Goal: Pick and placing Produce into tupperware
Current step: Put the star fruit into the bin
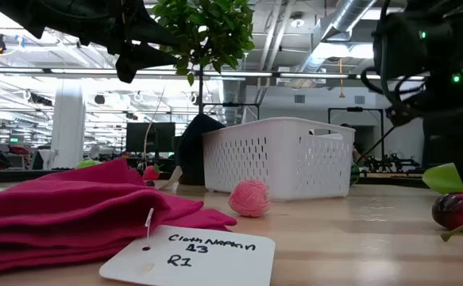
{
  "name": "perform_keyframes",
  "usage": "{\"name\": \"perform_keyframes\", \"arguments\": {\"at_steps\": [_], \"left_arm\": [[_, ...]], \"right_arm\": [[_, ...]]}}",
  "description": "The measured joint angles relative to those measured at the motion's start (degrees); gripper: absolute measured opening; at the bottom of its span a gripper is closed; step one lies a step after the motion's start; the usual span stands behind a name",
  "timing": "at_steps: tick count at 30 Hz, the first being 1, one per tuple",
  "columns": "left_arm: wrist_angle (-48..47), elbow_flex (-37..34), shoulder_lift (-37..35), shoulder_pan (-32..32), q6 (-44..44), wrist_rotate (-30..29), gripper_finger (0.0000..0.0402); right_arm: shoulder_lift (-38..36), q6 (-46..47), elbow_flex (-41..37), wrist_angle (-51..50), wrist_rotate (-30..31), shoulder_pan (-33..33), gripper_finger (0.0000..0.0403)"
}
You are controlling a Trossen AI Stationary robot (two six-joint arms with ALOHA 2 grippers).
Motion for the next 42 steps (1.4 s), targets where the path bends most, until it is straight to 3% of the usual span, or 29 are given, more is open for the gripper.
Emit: {"name": "perform_keyframes", "arguments": {"at_steps": [8,19,28,33,42], "left_arm": [[0.0,0.0,0.0,0.0,0.0,0.0,0.0185],[-1.1,0.0,0.0,0.0,0.0,0.2,0.0185],[-1.1,0.0,0.0,0.0,-0.2,0.3,0.0185],[-1.0,0.0,0.0,0.0,-0.2,0.3,0.0185],[-1.0,0.0,0.0,0.0,-0.3,0.3,0.0185]], "right_arm": [[0.0,-3.2,-1.7,3.6,0.5,-2.6,0.0313],[0.0,-5.4,-1.7,6.5,1.5,-4.4,0.0250],[0.0,-6.1,-1.7,7.9,1.5,-4.3,0.0264],[0.0,-7.2,-1.2,8.8,1.5,-4.3,0.0250],[0.0,-10.3,4.9,8.3,1.8,-3.7,0.0257]]}}
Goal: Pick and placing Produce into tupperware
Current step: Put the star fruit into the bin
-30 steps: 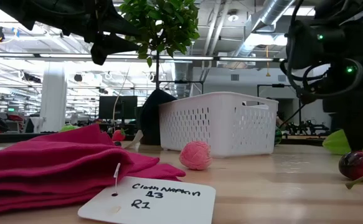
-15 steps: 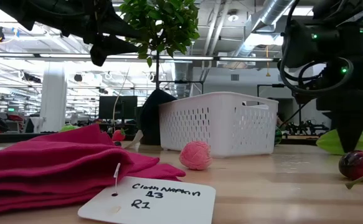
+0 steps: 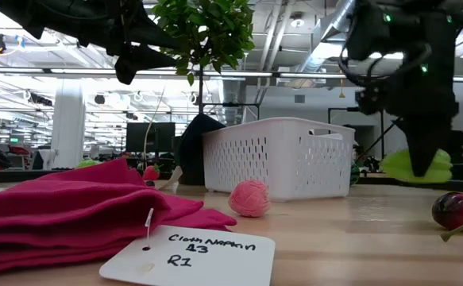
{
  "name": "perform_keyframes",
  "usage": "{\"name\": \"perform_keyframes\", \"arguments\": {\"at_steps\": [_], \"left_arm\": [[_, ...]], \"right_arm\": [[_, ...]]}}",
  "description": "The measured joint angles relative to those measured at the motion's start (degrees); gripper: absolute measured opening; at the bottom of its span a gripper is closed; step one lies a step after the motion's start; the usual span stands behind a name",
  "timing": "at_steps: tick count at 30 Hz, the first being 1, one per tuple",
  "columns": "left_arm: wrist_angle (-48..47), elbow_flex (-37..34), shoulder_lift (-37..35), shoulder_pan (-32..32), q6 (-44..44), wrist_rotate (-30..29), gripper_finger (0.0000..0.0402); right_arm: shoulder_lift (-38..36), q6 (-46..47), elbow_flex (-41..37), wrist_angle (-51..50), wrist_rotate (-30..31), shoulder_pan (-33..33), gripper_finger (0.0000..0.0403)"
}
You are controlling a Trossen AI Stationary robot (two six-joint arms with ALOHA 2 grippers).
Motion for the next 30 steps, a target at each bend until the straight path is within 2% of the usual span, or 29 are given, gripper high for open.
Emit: {"name": "perform_keyframes", "arguments": {"at_steps": [14,24,30], "left_arm": [[-0.2,0.0,0.0,0.0,0.0,0.0,0.0185],[-0.3,0.0,0.0,0.0,0.0,0.0,0.0185],[-0.3,0.0,0.0,0.0,0.0,0.0,0.0185]], "right_arm": [[0.0,-4.6,10.7,-6.4,3.4,0.1,0.0255],[0.0,-8.0,17.2,-5.7,4.9,0.1,0.0255],[0.0,-10.3,18.3,0.6,5.5,0.4,0.0255]]}}
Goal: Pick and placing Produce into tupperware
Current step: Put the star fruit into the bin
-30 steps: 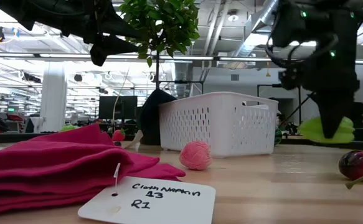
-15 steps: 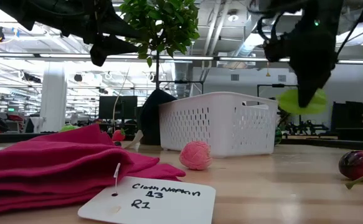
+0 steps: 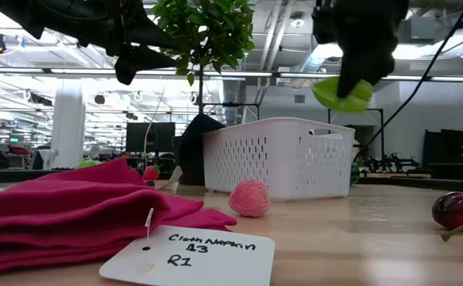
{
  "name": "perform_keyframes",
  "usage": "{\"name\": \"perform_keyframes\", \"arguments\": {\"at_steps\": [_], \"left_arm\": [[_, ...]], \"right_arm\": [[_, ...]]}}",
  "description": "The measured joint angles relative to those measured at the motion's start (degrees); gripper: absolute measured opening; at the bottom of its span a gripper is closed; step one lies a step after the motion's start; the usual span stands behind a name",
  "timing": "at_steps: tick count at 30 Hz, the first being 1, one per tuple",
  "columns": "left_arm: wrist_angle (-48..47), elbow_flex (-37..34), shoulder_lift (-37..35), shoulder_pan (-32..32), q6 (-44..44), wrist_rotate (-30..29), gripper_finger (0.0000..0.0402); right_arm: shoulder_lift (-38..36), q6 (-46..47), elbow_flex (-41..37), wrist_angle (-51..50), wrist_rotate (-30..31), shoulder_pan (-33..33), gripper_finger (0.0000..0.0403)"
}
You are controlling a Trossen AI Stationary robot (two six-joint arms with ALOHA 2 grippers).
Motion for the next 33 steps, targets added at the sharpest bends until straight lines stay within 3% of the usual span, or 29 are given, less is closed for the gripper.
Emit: {"name": "perform_keyframes", "arguments": {"at_steps": [23,33], "left_arm": [[0.0,0.0,0.0,0.0,0.1,0.0,0.0185],[-0.2,0.0,0.0,0.0,1.0,0.0,0.0185]], "right_arm": [[10.8,-7.9,0.0,14.1,-1.5,-3.1,0.0255],[11.1,-9.7,0.0,16.8,-1.3,-4.3,0.0256]]}}
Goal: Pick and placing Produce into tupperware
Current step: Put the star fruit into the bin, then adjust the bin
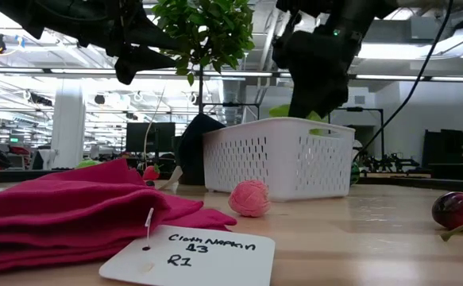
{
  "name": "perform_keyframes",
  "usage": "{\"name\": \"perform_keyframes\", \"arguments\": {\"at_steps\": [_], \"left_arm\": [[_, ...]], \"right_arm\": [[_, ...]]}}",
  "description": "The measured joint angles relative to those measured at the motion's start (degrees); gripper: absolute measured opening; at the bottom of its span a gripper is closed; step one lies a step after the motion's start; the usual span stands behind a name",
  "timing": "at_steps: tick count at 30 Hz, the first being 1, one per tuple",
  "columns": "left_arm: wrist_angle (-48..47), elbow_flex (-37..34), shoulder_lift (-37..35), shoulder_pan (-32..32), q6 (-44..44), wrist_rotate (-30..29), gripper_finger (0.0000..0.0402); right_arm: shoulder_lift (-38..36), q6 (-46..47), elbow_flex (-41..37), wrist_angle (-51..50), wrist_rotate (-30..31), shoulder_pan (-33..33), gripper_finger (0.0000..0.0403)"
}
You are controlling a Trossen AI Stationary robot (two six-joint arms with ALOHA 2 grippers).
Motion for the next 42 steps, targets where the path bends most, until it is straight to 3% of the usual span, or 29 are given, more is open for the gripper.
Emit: {"name": "perform_keyframes", "arguments": {"at_steps": [9,25,33,42], "left_arm": [[0.1,0.0,0.0,0.0,0.0,-0.1,0.0185],[0.1,0.0,0.0,0.0,0.0,-0.2,0.0185],[0.1,0.0,0.0,0.0,-0.1,-0.2,0.0185],[0.1,0.0,0.0,0.0,-0.1,-0.2,0.0185]], "right_arm": [[-0.1,-3.3,0.0,3.5,-0.2,0.2,0.0264],[-0.1,-2.7,0.0,3.1,-4.7,0.7,0.0354],[-0.1,-0.9,0.0,-1.3,-7.6,4.7,0.0350],[-0.8,3.5,0.0,-6.7,-8.5,13.9,0.0325]]}}
